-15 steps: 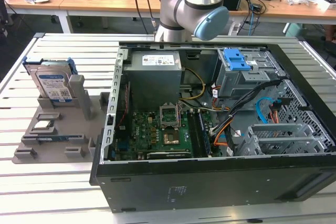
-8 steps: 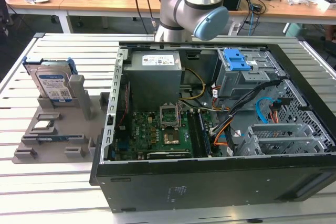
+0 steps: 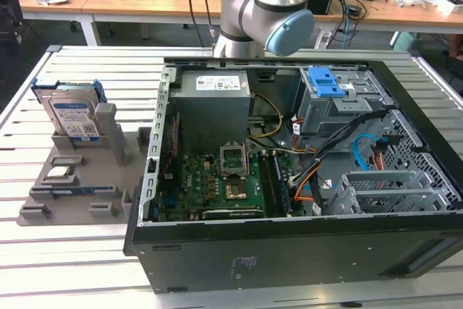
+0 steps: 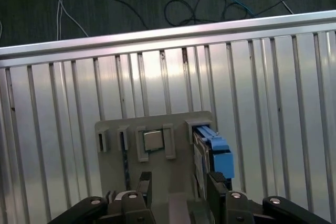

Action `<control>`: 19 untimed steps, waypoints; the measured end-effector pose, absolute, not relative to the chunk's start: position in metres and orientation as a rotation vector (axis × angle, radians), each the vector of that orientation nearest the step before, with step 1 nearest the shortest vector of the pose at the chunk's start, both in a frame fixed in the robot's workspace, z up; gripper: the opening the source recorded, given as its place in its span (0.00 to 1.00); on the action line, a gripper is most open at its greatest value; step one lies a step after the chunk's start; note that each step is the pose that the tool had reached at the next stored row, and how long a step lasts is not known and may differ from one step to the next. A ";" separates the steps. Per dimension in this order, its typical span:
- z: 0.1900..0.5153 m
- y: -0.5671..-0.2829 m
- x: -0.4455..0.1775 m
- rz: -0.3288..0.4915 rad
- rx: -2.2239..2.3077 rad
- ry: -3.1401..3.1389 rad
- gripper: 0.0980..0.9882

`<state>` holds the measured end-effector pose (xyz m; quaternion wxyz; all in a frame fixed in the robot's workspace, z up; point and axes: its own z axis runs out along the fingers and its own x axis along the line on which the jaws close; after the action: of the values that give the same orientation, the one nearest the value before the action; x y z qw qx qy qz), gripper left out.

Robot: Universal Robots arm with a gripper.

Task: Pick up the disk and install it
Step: 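Pick up the disk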

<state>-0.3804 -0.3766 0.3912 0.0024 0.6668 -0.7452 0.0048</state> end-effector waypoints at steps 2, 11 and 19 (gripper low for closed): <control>0.391 -0.374 -0.377 0.015 2.092 -2.337 0.50; 0.390 -0.368 -0.363 0.016 2.091 -2.337 0.50; 0.384 -0.367 -0.360 0.016 2.091 -2.337 0.50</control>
<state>-0.3599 -0.3673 0.3845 0.0026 0.6668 -0.7452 0.0050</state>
